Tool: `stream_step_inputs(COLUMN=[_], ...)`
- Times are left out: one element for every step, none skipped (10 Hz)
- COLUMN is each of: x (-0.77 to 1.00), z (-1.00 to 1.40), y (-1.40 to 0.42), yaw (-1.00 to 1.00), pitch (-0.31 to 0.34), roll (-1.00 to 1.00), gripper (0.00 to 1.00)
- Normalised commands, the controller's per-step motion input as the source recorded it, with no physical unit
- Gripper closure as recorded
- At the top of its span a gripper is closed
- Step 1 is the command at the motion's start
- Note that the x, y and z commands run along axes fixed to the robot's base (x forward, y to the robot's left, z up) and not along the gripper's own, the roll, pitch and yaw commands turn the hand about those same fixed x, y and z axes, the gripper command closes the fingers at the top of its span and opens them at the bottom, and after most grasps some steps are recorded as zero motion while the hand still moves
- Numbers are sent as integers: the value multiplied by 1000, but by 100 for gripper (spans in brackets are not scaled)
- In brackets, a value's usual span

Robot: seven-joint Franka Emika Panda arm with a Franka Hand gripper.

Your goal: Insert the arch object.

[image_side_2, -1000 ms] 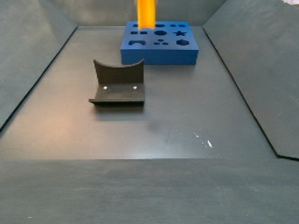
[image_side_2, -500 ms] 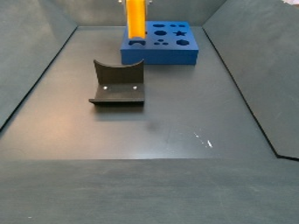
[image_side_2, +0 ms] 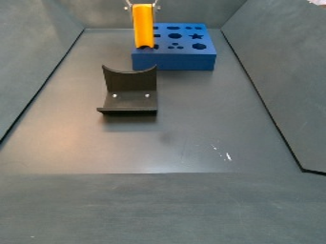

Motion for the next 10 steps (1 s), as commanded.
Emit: stream_step_inputs(x=[-234,-289,-249,-186,-17,0,-60,-106,-149,-103], z=[-129,-114,-77,-106,-234,-369,-506,-606,-637,-534], y=[0,-49,-94,-103,0,34,114,137,86,0], yaw=[0,0,-51,-60,0,0,0,0,0,0], pitch=[-69,-59,-43,-50,-36,-6,-73,-136,-197,-213], roll=[-57,-27,-33,-73,-84,-46,-47,-66,-73,-104], gripper=[100,100,100,100,100,100,100,100,100,100])
